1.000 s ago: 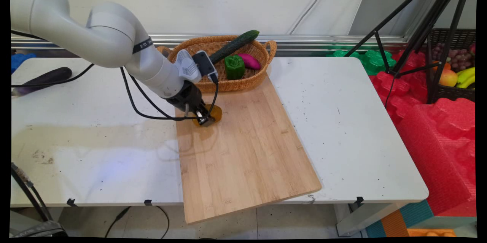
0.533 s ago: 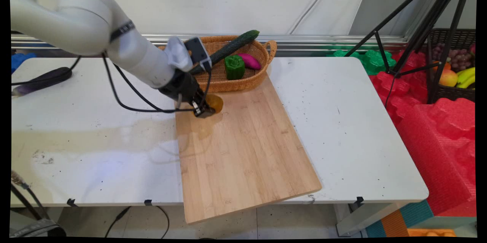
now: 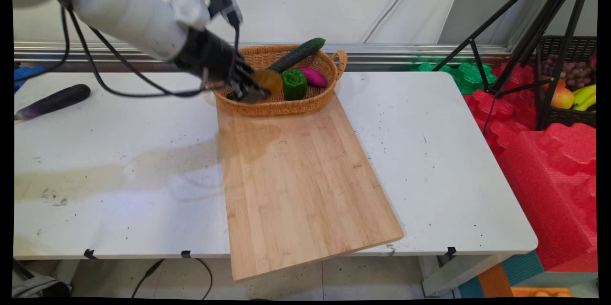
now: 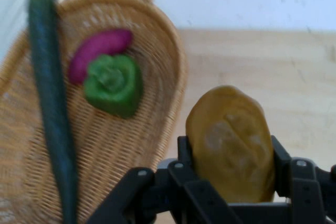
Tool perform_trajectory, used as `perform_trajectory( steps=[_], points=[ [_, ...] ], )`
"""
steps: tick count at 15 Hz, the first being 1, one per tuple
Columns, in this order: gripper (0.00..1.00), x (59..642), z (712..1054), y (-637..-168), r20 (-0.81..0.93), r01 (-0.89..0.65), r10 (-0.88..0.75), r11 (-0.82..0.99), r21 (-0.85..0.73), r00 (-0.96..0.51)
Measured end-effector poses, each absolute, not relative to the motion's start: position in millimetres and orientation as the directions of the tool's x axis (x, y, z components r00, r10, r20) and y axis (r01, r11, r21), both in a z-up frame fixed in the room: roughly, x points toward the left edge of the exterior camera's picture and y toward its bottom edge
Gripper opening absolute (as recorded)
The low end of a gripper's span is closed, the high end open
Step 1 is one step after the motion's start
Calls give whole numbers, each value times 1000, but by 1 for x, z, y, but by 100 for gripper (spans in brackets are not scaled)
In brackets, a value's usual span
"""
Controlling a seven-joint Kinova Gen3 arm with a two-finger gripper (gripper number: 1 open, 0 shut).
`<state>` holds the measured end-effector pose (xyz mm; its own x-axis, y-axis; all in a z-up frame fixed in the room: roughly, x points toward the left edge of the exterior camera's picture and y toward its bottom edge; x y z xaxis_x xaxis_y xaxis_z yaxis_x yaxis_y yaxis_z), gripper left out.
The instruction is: Place the picked object in the vegetable basket
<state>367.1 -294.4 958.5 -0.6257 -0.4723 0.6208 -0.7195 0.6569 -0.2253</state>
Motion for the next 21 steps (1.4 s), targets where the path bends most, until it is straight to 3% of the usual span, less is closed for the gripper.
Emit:
perform_trajectory(
  steps=[4,9,16,21],
  points=[
    [0,384,987,-312,662,-761,-464,594,-259,-588],
    [0,391,986,-351,658,-792,-486,532,-298,-575],
    [0,388,952,-397,609,-805,-542,502,-318,-579],
    [0,389,907,-426,539,-803,-601,511,-307,-590]
  ],
)
